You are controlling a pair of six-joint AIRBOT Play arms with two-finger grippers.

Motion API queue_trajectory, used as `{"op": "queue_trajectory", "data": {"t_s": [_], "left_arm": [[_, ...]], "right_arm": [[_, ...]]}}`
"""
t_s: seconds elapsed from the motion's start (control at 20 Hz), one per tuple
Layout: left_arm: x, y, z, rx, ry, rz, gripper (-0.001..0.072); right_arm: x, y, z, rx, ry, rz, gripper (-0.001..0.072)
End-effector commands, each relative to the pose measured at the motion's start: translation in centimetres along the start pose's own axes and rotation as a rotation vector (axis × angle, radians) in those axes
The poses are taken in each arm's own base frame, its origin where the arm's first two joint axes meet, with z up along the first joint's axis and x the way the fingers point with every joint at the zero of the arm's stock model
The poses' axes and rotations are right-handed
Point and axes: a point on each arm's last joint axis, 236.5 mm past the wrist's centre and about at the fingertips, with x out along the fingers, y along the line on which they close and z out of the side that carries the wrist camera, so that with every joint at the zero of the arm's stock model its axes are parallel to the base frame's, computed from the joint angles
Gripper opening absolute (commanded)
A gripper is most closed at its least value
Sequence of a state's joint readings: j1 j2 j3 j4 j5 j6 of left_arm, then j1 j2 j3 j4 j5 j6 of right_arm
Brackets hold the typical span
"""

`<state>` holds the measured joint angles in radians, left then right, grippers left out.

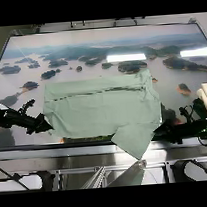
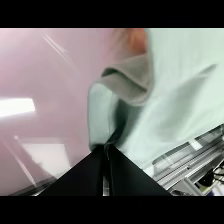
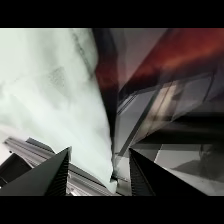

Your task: Fold the shirts.

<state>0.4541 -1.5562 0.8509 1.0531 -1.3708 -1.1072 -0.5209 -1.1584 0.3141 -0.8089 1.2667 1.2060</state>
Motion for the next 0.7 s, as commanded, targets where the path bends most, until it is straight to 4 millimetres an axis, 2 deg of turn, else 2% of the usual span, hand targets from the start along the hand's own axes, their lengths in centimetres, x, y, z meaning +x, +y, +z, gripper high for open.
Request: {"op": "queue_trajectory", "data": {"t_s": [0.0,0.1,0.15,0.2,0.25,0.3,0.35,0.5,0.6,0.65], "left_arm": [[-1.1,0.9,0.0,-0.031,-0.021,-0.021,0.0021],[-1.2,1.1,0.0,-0.035,-0.025,-0.023,0.0021],[-1.2,1.1,0.0,-0.035,-0.025,-0.023,0.0021],[-1.1,1.0,0.1,-0.033,-0.025,-0.022,0.0021],[-1.1,1.0,0.1,-0.033,-0.026,-0.022,0.0021],[-1.1,1.1,0.1,-0.032,-0.027,-0.021,0.0021],[-1.1,1.1,0.1,-0.026,-0.027,-0.021,0.0021],[-1.2,0.9,0.0,-0.025,-0.023,-0.027,0.0021],[-2.0,0.4,-0.2,-0.007,-0.040,-0.033,0.0021],[-2.9,-0.5,-0.1,0.023,-0.071,-0.058,0.0021]], "right_arm": [[0.9,0.0,0.0,0.052,-0.022,0.020,0.0454],[1.9,0.5,1.2,0.054,-0.090,0.045,0.0439],[2.4,1.0,1.7,0.045,-0.116,0.058,0.0278],[2.8,1.3,2.0,0.041,-0.130,0.059,0.0203],[3.2,1.7,2.1,0.033,-0.133,0.060,0.0202],[3.6,2.4,2.1,0.007,-0.133,0.075,0.0139],[3.7,3.4,2.2,-0.025,-0.140,0.108,0.0019],[2.7,6.7,2.5,-0.080,-0.160,0.242,0.0019],[1.0,8.6,1.3,-0.116,-0.118,0.326,0.0019],[-0.7,10.0,0.8,-0.142,-0.115,0.391,0.0019]]}}
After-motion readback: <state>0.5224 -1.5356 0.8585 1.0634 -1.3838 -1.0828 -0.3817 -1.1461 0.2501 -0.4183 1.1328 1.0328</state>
